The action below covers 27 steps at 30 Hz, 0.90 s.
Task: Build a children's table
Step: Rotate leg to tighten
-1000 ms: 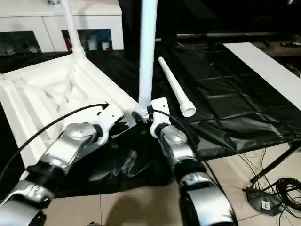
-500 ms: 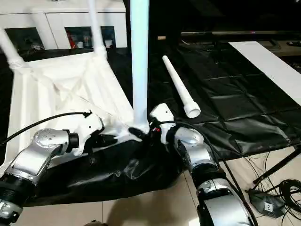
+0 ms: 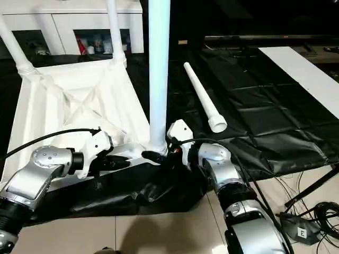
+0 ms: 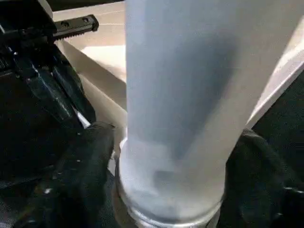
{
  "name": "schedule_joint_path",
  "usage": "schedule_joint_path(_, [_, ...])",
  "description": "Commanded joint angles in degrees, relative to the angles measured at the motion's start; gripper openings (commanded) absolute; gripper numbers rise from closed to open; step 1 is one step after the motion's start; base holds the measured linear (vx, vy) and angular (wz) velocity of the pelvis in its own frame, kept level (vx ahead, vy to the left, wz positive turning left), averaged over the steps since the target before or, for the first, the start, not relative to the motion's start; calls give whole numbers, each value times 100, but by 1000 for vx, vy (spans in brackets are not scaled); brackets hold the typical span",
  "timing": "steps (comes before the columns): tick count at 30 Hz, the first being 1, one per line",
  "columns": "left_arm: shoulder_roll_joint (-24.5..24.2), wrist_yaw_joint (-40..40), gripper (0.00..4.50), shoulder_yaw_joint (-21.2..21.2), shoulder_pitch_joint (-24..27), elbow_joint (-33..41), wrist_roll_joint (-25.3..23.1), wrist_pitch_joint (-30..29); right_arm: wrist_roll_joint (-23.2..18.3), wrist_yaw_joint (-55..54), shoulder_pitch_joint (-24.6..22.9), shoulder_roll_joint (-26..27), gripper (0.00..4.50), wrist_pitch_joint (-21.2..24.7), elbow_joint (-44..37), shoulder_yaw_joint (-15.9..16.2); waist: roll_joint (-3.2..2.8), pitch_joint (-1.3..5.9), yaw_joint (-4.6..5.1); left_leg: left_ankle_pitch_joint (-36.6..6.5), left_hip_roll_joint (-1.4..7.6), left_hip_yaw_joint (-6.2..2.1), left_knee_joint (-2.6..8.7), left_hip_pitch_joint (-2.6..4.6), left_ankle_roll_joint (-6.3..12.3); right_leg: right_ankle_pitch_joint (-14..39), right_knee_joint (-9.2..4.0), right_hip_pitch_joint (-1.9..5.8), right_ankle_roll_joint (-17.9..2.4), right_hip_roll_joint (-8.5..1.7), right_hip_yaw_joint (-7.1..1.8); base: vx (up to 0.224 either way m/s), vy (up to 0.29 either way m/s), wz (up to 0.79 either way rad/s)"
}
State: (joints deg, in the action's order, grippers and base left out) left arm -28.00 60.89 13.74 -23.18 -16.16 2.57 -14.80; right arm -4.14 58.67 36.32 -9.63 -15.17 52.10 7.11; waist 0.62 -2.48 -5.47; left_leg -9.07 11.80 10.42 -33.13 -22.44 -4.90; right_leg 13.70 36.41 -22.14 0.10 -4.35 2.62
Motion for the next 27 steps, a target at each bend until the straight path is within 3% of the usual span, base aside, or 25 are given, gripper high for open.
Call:
schedule_joint_path(1, [74,196,0,119,-57,96,125,48,-44,79,78,-33,323,64,26,-82,-28,371,10,-666,152,-22,306,134,577,-701,-320,241,-1523,-304,-196,0,0,0])
schedule_joint_path(10, [51,245,0,177,-140,5,57,78,-49,153,114,-48,269,52,138,-57,-33,369,6,-745,154,-24,304,133,541,-597,-319,243,-1538,-304,-194,0,0,0])
schedule_joint_path(22, [46,236,0,184,-176,-56,15,84,-37,2,151,-21,267,50,257,-120,-23,364,11,-867,156,-29,306,135,478,-401,-322,236,-1539,-312,-195,0,0,0])
schedule_joint_path(24, [100,44,0,158,-182,-137,-57,103,-13,-342,180,42,267,85,335,-187,-19,359,17,-870,155,-29,309,131,469,-378,-323,235,-1534,-314,-197,0,0,0])
schedule_joint_path(27, [355,-614,0,140,-317,-478,-312,-37,187,-1664,290,254,267,143,622,-321,14,321,66,-1166,150,-31,350,151,242,213,-386,208,-1445,-328,-217,0,0,0])
